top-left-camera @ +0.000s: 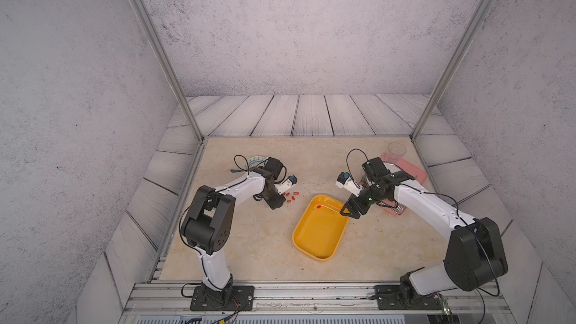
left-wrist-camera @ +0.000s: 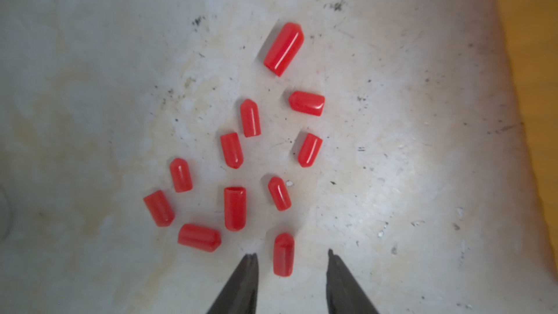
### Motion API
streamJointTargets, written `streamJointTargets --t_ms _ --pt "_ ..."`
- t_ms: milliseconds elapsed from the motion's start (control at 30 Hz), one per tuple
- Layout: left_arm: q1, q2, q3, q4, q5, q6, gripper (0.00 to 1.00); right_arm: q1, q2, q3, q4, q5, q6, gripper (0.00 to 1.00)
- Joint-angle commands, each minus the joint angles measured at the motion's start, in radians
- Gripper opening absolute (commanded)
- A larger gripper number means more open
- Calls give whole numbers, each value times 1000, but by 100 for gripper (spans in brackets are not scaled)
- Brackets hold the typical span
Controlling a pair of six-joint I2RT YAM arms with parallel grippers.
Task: Take the screw protection sleeves out of the storage box
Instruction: Place the screw protection sleeve at the center of the board, then adjust the storage box at the center of the board.
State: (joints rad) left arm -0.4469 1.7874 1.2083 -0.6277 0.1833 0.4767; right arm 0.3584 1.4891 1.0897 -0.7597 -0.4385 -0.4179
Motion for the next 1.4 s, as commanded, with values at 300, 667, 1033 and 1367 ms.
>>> streamJointTargets --t_ms 300,667,1033,1367 --pt "-2 -143 27 -125 174 11 47 63 265 182 -18 161 57 58" --pt "-39 -215 -1 -147 237 18 48 151 299 211 11 331 45 22" --pt "-94 -243 -6 -158 262 65 48 180 207 226 -2 408 23 3" --pt "-201 -211 -19 -146 300 103 48 222 133 191 31 516 -35 0"
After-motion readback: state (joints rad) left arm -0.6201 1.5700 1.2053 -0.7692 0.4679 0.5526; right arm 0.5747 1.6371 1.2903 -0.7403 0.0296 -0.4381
